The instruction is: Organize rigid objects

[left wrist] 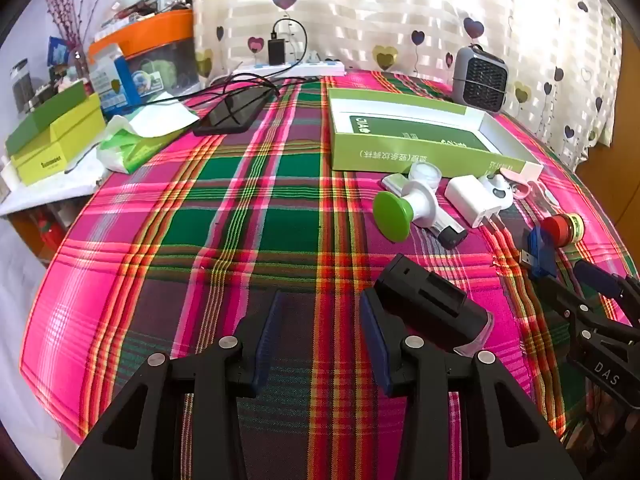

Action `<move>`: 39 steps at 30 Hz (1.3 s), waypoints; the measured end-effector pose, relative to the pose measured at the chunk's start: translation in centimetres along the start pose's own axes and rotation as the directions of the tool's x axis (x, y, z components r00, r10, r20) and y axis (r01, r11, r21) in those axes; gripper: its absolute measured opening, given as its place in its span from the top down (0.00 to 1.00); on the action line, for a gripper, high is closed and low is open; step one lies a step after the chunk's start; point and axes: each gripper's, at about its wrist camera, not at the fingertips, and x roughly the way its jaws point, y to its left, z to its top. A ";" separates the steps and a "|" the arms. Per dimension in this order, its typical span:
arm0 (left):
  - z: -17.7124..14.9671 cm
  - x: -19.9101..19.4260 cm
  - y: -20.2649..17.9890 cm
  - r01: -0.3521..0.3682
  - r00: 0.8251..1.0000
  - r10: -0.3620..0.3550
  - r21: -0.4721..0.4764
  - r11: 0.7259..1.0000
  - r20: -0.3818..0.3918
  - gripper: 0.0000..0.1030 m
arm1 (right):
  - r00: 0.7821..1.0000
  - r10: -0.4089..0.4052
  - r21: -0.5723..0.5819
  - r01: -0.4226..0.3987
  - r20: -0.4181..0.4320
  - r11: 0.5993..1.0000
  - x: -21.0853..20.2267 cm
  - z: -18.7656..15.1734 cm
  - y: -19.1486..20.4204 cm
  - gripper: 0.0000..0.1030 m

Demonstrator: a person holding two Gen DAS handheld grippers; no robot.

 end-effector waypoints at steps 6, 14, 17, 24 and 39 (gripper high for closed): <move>0.0 0.0 0.0 -0.001 1.000 0.001 0.000 1.000 0.001 0.63 | 1.000 0.001 0.001 -0.001 0.001 1.000 0.0 0.0 0.0 0.34; 0.0 0.0 0.0 -0.003 1.000 0.003 0.005 1.000 -0.002 0.62 | 1.000 0.001 0.002 -0.001 0.001 1.000 0.0 -0.1 0.0 0.34; 0.0 0.0 0.0 -0.004 1.000 0.004 0.004 1.000 -0.002 0.62 | 1.000 0.000 0.001 0.000 0.001 1.000 0.0 -0.1 0.1 0.34; 0.0 0.0 0.0 -0.006 1.000 0.006 0.005 1.000 -0.002 0.62 | 1.000 0.001 0.001 -0.001 0.001 1.000 0.0 -0.1 0.0 0.34; 0.0 0.0 0.0 -0.007 1.000 0.007 0.005 1.000 -0.003 0.62 | 1.000 0.000 0.000 0.000 0.002 1.000 -0.1 -0.1 0.0 0.34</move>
